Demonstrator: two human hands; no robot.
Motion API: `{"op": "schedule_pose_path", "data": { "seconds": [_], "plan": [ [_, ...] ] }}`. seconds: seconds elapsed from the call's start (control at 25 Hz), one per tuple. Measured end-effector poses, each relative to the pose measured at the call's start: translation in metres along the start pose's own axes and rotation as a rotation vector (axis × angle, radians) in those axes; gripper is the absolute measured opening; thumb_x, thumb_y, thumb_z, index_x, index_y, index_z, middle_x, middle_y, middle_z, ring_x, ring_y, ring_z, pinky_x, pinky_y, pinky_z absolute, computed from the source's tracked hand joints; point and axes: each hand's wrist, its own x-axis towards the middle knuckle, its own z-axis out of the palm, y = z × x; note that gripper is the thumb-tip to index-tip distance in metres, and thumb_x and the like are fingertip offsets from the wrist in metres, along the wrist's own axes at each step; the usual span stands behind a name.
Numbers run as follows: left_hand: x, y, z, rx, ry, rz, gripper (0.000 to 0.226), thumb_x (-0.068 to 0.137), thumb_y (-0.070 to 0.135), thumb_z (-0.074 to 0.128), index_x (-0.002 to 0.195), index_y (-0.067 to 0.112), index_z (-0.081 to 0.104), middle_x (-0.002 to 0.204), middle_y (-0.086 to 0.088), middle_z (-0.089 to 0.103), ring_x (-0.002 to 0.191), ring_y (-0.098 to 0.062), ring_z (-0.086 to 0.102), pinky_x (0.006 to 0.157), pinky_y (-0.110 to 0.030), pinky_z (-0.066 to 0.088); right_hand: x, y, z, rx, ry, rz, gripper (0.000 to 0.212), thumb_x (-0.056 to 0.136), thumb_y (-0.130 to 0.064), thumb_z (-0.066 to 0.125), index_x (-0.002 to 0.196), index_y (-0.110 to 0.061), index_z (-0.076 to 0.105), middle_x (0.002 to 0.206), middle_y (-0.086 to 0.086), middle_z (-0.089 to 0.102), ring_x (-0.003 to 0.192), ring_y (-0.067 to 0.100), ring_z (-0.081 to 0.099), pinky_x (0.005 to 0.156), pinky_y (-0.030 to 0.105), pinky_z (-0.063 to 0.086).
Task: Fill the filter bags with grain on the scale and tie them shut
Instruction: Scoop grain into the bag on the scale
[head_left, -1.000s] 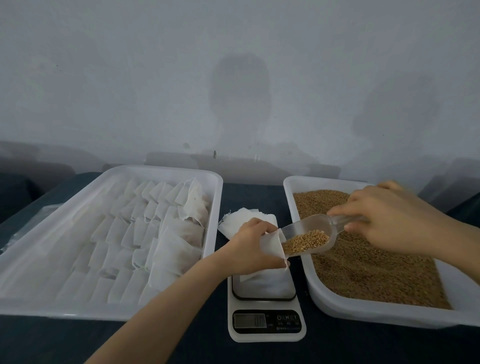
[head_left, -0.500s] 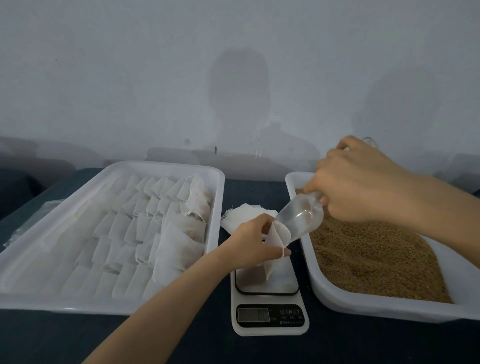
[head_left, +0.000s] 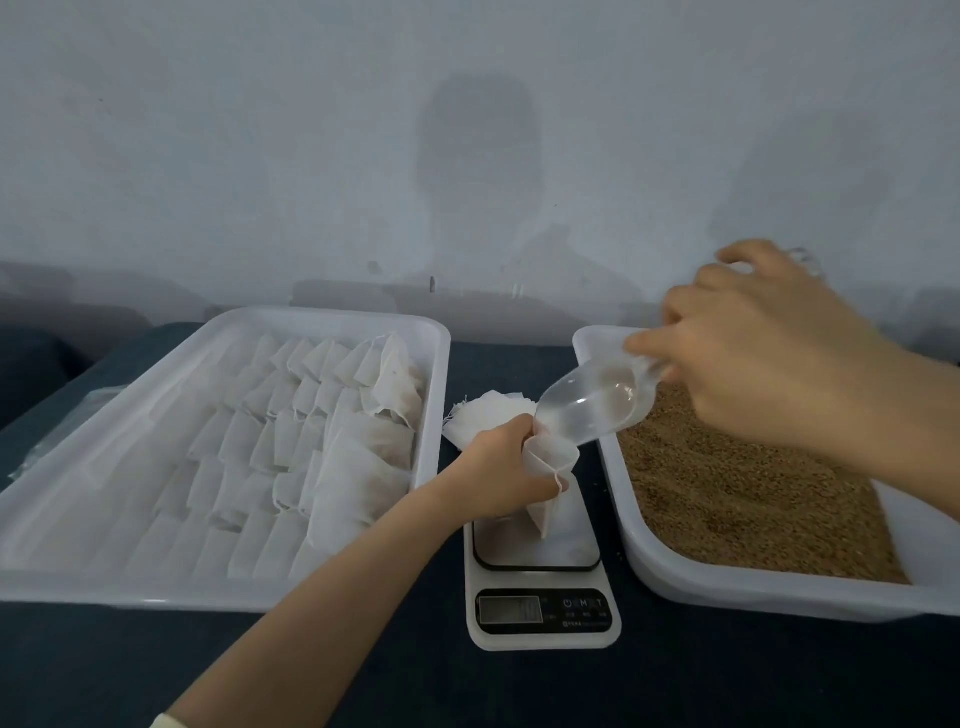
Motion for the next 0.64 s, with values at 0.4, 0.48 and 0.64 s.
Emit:
{"op": "schedule_pose_path", "data": {
  "seconds": [0.4,0.48,0.64],
  "plan": [
    [-0.001,0.001,0.001,0.002,0.003,0.007,0.046,0.079,0.036,0.074,0.117,0.027,0.050,0.113,0.003,0.058,0.100,-0.016,0.059,0.088,-0.035,0.055,-0.082,0.090,0.134,0.076,0.005,0.261,0.042,0.057,-0.009,0.081,0.095,-0.026,0.073,0.079,-0.001,0.066,0.073,0.031,0.057,0.080,0.060,0.042],
    [-0.001,0.001,0.001,0.010,0.007,0.009,0.044,0.079,0.037,0.074,0.115,0.028,0.051,0.112,0.004,0.058,0.099,-0.015,0.059,0.087,-0.035,0.055,-0.098,0.083,0.154,0.114,0.012,0.244,0.053,0.047,-0.003,0.087,0.093,-0.027,0.074,0.076,-0.003,0.066,0.070,0.029,0.058,0.081,0.061,0.043],
    [-0.001,0.002,0.001,0.015,0.006,0.009,0.042,0.079,0.038,0.074,0.113,0.029,0.050,0.110,0.005,0.059,0.097,-0.013,0.059,0.085,-0.032,0.055,-0.115,0.061,0.170,0.195,0.029,0.246,0.063,0.041,0.007,0.086,0.091,-0.030,0.074,0.077,-0.006,0.066,0.074,0.026,0.061,0.084,0.062,0.042]
  ]
}}
